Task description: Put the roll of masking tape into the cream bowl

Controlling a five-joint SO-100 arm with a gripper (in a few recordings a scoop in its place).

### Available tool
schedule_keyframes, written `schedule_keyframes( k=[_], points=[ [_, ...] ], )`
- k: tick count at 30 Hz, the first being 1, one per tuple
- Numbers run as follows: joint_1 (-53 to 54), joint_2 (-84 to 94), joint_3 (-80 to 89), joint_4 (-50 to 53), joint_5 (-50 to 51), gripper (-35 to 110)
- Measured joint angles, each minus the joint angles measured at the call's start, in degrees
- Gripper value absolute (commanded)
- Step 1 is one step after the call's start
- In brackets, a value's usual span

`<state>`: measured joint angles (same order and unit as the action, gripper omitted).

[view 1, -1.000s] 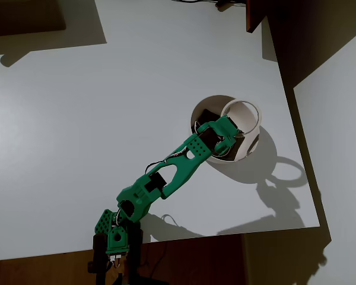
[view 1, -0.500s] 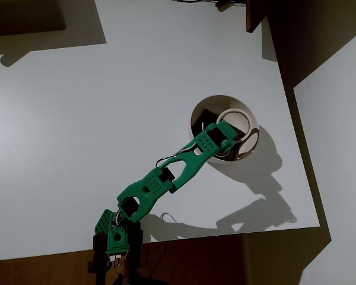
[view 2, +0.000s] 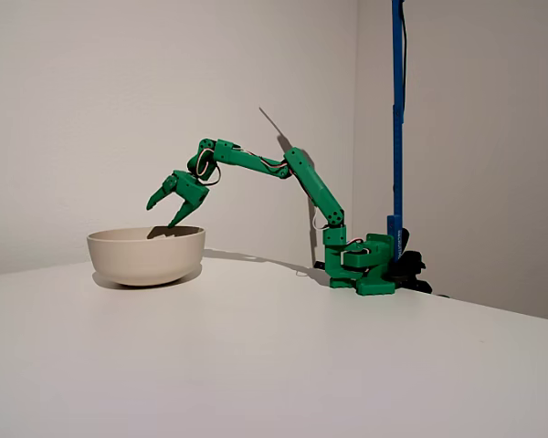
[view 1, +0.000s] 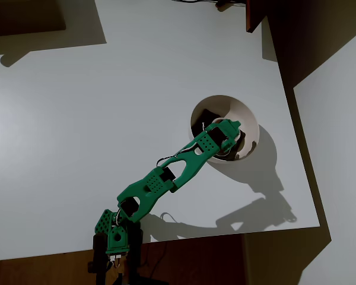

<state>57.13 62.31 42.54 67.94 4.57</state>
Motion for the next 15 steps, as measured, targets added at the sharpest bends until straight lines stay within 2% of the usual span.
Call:
schedule_keyframes(
  k=[3, 5, 6, 15],
  points=[
    [-0.1, 0.0, -0.5, 0.2, 1.1, 17],
    [-0.1, 0.0, -1.3, 0.2, 1.8, 3],
    [-0.1, 0.0, -1.5, 0.2, 2.1, -8],
    [1.5, 0.4, -6.6, 4.8, 6.9, -8]
  ],
)
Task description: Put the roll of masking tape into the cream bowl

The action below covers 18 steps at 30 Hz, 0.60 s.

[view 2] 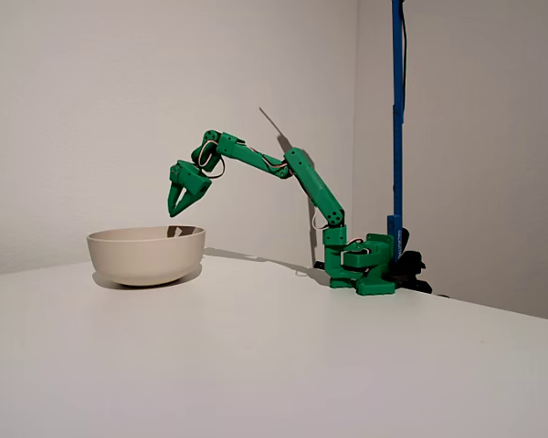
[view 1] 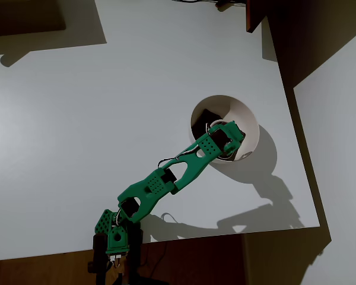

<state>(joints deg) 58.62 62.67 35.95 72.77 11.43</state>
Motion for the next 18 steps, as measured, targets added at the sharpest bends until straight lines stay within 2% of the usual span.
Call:
schedule_keyframes(
  k=[7, 15, 18],
  points=[
    [-4.8, 9.1, -0.1, 9.8, 1.2, -8],
    [-17.2, 23.3, -0.1, 25.8, 0.7, -8],
    [-22.1, 27.8, -0.2, 28.9, 0.2, -8]
  ],
)
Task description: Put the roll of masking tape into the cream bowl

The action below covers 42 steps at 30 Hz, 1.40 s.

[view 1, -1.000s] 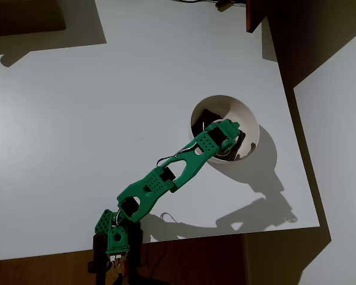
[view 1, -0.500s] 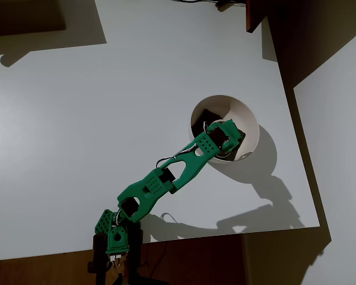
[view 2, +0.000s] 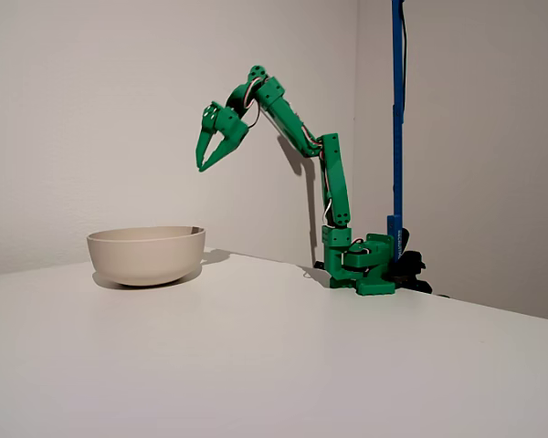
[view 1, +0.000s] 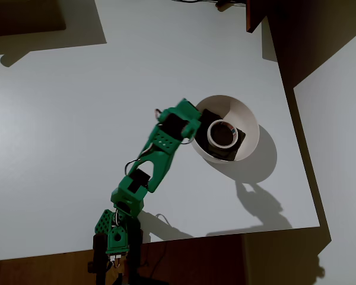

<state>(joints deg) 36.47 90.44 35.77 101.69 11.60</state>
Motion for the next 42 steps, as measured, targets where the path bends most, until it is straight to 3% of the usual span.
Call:
schedule_keyframes(
  k=[5, 13, 19, 33, 42],
  points=[
    [-9.8, 13.4, 10.7, -0.4, -1.7, -8],
    [-27.5, 45.3, 44.6, -4.6, -4.8, -8],
    [-34.9, 59.6, 64.3, -9.1, -6.8, -8],
    [-35.6, 85.0, 103.2, -23.5, -11.3, -8],
    [-36.4, 100.9, 116.8, -23.4, -11.5, -8]
  ],
)
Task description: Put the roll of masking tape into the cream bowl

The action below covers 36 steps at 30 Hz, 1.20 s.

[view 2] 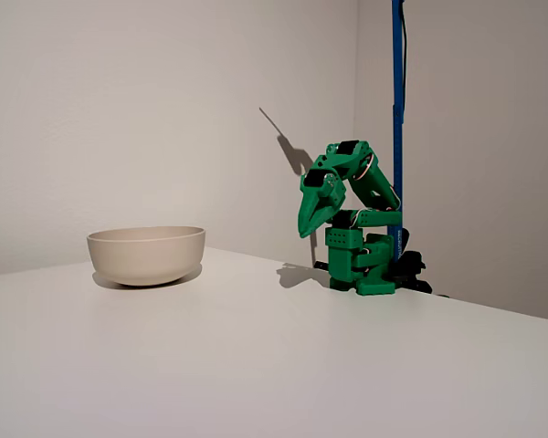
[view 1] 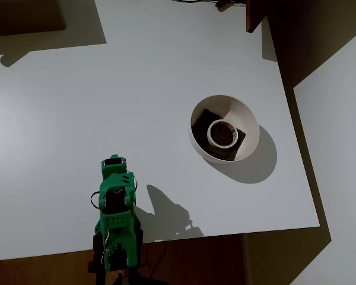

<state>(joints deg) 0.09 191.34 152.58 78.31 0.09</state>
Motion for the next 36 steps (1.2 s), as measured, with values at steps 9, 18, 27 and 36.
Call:
schedule_keyframes(
  k=[9, 18, 27, 36],
  points=[
    [-3.9, 2.5, 4.5, 0.5, 0.7, -8],
    [-3.3, 2.5, 10.8, 1.6, -0.4, -8],
    [-3.1, 2.5, 14.1, 1.3, -0.4, -8],
    [-1.4, 2.5, 14.1, 1.3, 0.5, -1]
  ],
)
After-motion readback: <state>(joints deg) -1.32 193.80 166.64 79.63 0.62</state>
